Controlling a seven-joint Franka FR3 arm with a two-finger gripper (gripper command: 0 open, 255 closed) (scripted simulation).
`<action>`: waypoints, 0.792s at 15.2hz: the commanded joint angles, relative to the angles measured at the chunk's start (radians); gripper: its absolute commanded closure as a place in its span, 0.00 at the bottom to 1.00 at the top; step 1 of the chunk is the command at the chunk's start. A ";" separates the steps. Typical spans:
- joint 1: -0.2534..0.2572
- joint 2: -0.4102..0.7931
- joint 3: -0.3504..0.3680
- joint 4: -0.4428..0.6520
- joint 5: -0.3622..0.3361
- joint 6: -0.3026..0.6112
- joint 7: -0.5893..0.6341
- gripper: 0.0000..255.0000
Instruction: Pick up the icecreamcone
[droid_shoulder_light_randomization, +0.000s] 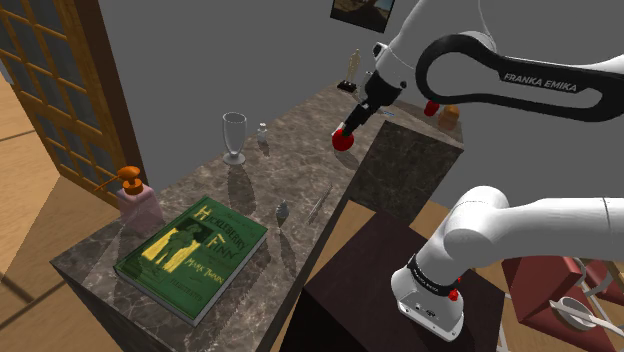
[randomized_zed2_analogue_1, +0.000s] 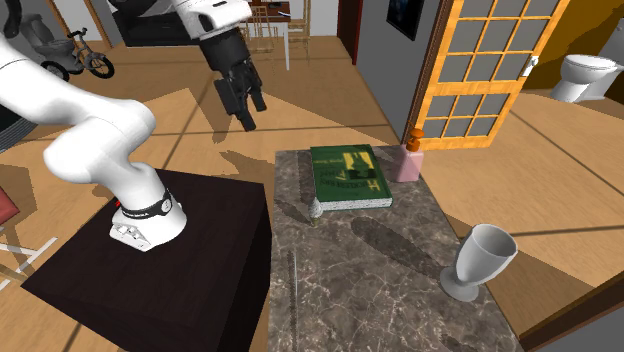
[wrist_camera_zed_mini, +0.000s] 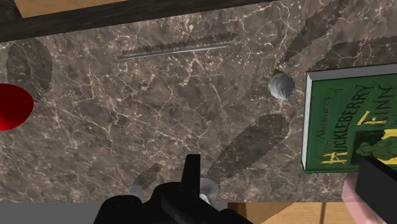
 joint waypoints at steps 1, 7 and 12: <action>0.005 0.007 0.036 -0.067 0.002 0.091 0.031 0.00; -0.002 0.104 0.157 -0.204 -0.008 0.364 0.138 0.00; -0.068 0.262 0.300 -0.263 -0.062 0.613 0.267 0.00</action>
